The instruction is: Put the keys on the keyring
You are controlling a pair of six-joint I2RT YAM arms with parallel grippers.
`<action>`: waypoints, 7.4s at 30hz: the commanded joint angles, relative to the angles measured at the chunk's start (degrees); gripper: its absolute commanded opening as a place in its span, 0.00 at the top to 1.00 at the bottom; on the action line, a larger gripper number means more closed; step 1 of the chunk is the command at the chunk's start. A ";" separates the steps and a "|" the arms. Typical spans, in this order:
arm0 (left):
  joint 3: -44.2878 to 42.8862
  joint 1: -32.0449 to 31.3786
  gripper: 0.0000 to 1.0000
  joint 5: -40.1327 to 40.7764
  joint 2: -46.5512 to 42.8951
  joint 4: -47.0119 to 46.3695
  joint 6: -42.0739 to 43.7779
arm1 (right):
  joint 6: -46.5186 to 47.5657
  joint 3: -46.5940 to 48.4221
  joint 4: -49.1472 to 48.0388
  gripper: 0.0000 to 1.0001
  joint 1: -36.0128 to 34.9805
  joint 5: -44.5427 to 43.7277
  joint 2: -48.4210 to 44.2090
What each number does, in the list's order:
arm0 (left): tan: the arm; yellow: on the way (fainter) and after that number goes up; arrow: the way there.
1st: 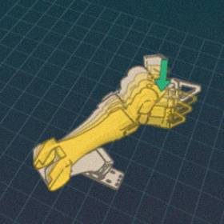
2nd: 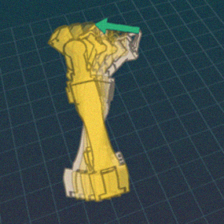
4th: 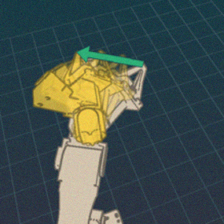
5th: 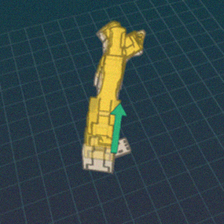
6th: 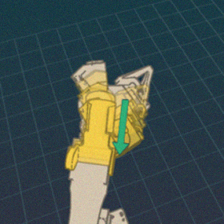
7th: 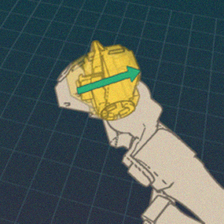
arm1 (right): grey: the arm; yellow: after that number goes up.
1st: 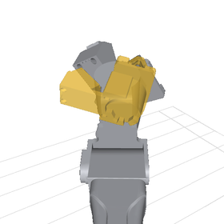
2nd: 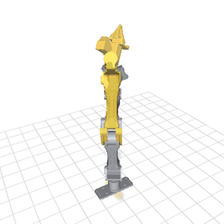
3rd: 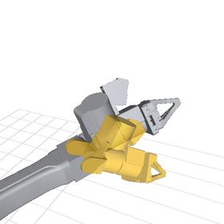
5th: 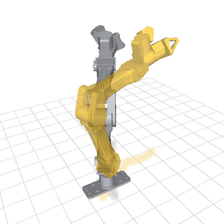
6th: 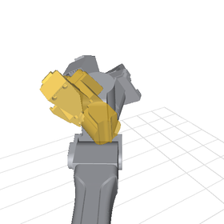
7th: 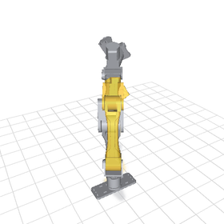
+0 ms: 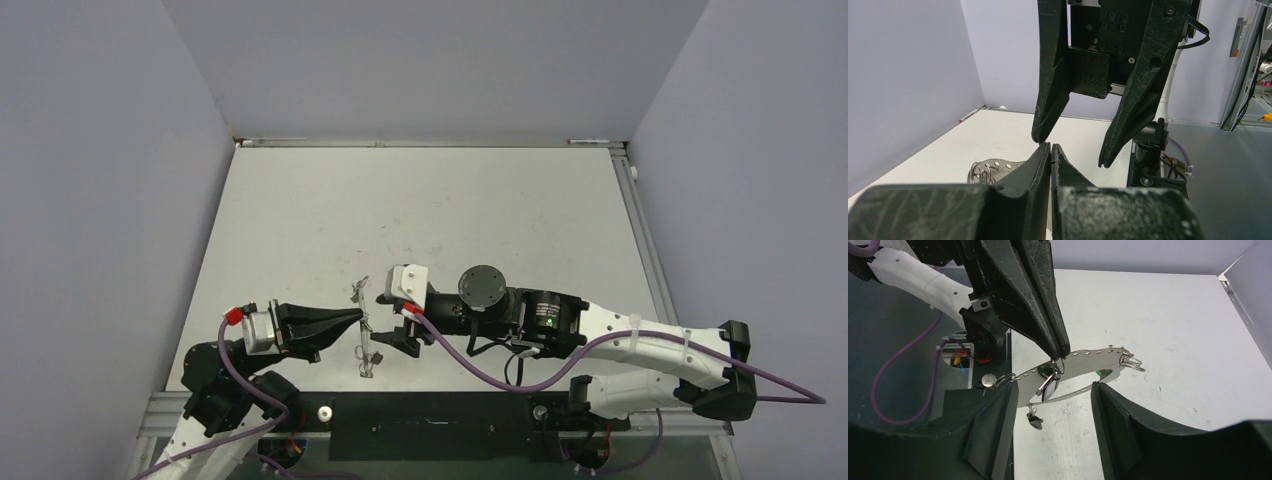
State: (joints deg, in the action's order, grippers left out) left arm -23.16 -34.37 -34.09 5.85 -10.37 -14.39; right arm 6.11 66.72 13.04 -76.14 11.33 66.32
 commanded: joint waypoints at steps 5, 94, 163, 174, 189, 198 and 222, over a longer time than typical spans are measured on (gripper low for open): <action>-0.75 0.36 1.00 1.21 -0.49 -3.43 -0.46 | 1.87 3.03 -4.62 0.54 0.92 3.46 2.01; -6.90 -7.55 1.00 18.83 17.21 19.49 18.09 | -15.13 30.84 37.49 0.95 10.76 -10.13 20.73; 15.58 -9.62 0.60 31.19 21.63 -25.63 -1.53 | -12.81 24.82 48.92 0.95 17.89 -4.10 29.97; 17.59 -10.06 0.63 17.93 37.02 -46.38 6.43 | -11.91 28.93 53.08 0.95 16.52 -7.54 27.37; 16.25 -13.22 0.69 17.56 48.69 -53.61 8.85 | -11.75 30.57 53.87 0.95 14.77 -5.91 27.01; 15.79 -15.25 0.73 20.69 53.35 -56.51 10.95 | -11.99 29.56 53.05 0.95 13.88 -5.05 27.18; 14.84 -18.37 0.85 25.87 54.97 -56.10 15.87 | -12.26 30.64 52.98 0.95 12.95 -4.74 27.68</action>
State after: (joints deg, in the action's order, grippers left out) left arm -5.78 -51.75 -10.28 59.55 -64.34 -0.97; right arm -6.00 95.33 66.76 -62.33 6.04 96.05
